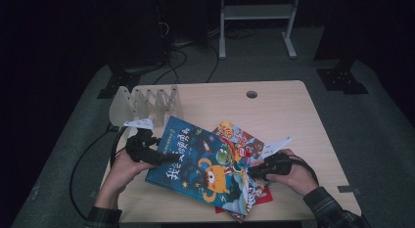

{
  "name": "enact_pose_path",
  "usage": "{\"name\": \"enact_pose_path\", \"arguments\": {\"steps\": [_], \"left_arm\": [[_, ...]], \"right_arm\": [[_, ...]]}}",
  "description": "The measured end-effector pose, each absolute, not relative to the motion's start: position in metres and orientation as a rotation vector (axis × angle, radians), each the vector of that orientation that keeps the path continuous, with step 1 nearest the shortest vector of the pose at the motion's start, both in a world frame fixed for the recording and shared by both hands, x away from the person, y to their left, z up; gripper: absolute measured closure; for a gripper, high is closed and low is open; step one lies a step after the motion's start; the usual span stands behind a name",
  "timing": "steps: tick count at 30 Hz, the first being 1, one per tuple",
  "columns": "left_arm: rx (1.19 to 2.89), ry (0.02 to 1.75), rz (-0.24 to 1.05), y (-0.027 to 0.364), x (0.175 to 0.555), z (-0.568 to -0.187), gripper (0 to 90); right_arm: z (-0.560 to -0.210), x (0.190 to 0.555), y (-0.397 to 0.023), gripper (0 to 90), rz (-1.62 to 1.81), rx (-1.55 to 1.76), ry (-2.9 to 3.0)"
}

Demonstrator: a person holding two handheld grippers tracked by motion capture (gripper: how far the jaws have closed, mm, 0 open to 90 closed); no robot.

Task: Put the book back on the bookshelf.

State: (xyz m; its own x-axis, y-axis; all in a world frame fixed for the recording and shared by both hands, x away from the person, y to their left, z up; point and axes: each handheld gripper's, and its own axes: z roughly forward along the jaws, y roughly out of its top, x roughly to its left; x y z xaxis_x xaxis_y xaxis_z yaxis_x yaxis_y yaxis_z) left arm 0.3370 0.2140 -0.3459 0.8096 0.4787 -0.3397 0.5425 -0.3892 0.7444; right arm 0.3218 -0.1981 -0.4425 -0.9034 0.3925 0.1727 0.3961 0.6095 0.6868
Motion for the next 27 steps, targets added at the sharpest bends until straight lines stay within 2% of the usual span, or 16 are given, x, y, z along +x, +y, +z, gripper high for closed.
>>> {"name": "enact_pose_path", "arguments": {"steps": [4, 16, 23, 25, 27], "left_arm": [[2.052, 0.762, -0.086, 0.211, 0.34, -0.336, 15.0], [2.074, 0.825, -0.108, 0.203, 0.358, -0.309, 33.7], [2.126, 0.88, -0.098, 0.197, 0.367, -0.294, 47.4], [2.112, 0.849, -0.1, 0.196, 0.368, -0.29, 55.3], [2.104, 0.825, -0.109, 0.192, 0.369, -0.284, 58.9]], "right_arm": [[-0.442, 0.322, -0.197, 76.2, -1.204, -0.681, -2.819], [-0.442, 0.32, -0.192, 72.5, -1.209, -0.667, -2.813], [-0.442, 0.318, -0.187, 72.3, -1.209, -0.646, -2.815], [-0.442, 0.318, -0.187, 72.0, -1.208, -0.643, -2.817], [-0.442, 0.317, -0.187, 72.1, -1.21, -0.644, -2.818]]}}
